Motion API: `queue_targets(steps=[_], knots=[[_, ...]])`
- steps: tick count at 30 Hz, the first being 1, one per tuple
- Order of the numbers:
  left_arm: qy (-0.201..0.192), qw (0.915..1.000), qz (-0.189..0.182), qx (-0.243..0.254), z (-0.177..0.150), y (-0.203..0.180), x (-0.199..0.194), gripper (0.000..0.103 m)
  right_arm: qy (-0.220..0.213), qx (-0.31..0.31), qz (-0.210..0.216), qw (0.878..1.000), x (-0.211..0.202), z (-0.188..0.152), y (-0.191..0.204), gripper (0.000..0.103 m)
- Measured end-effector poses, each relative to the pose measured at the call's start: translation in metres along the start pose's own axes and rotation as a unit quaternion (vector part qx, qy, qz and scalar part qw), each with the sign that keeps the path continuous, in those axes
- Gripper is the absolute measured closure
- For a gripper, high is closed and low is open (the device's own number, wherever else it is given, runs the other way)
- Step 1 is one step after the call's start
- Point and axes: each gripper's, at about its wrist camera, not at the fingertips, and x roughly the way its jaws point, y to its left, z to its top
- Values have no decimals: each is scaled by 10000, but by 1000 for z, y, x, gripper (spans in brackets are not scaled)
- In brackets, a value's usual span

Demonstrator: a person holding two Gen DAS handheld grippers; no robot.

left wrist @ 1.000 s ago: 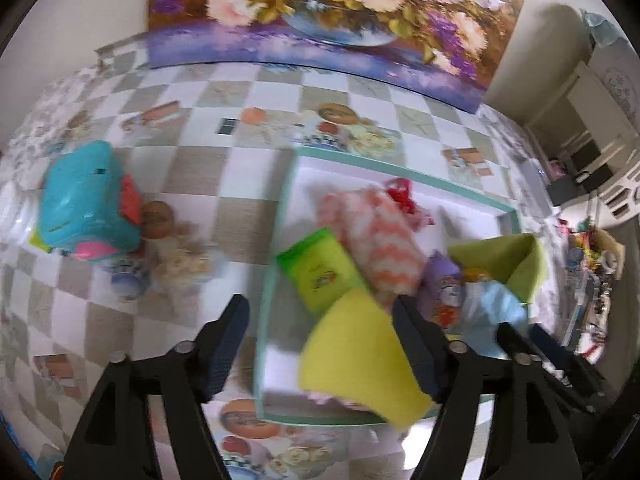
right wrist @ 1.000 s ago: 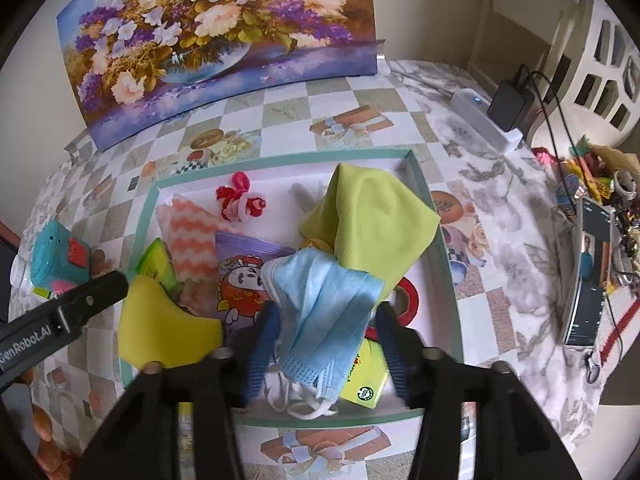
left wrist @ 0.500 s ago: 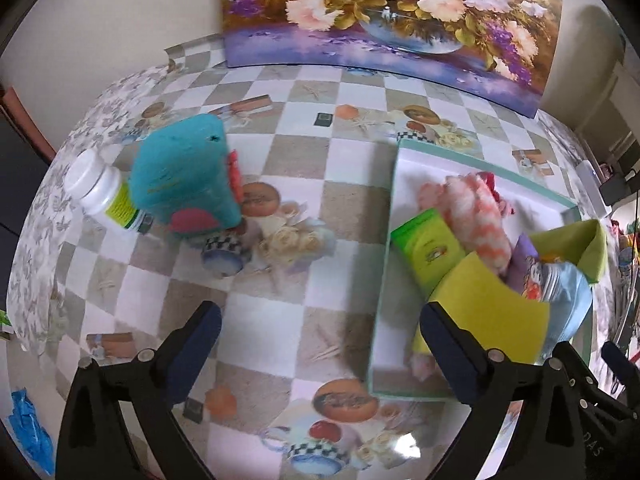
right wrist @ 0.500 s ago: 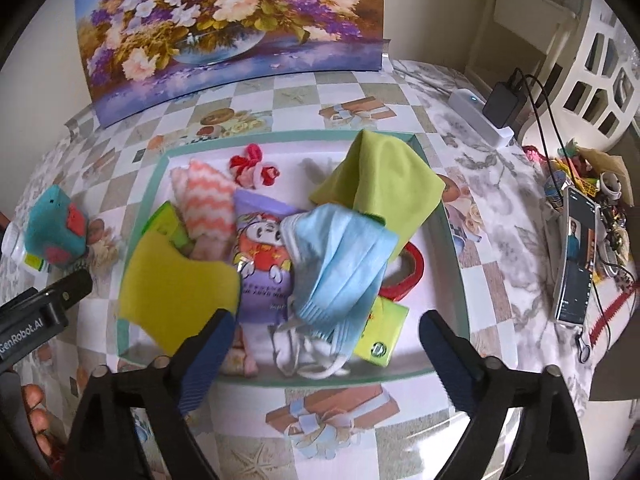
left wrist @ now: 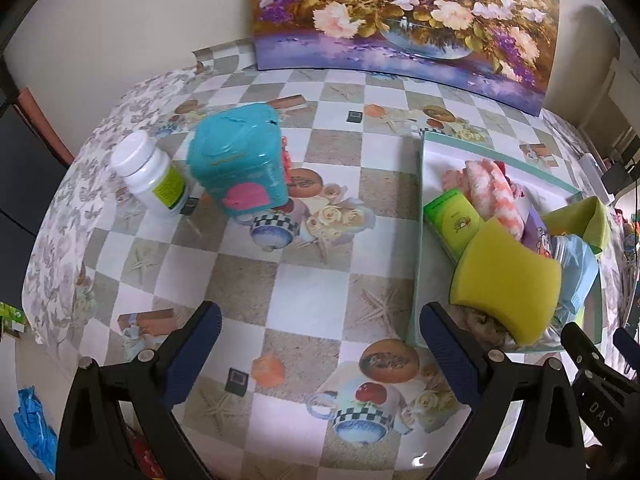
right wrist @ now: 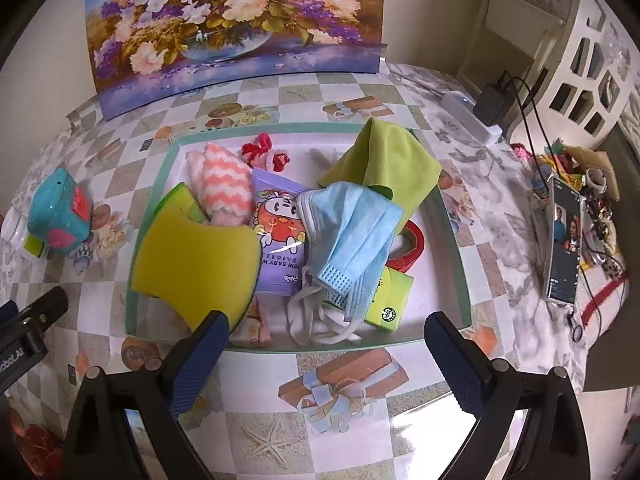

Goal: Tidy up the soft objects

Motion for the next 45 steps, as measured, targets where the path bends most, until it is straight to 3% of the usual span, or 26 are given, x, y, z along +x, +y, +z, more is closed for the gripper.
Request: queue_targets(steps=[8,29,45], knots=[[138,9999,-62,-24,-7,5,-1,4,-73,-158,-128,9998,-2,1,9,3],[217,9993,265,131,-7,6,0,4,-88,-191,-170,9996,-2,3,11,3],[280,9990,308,184,-8,7,1,4,-128,-181,-187,9996,-3,4,11,3]])
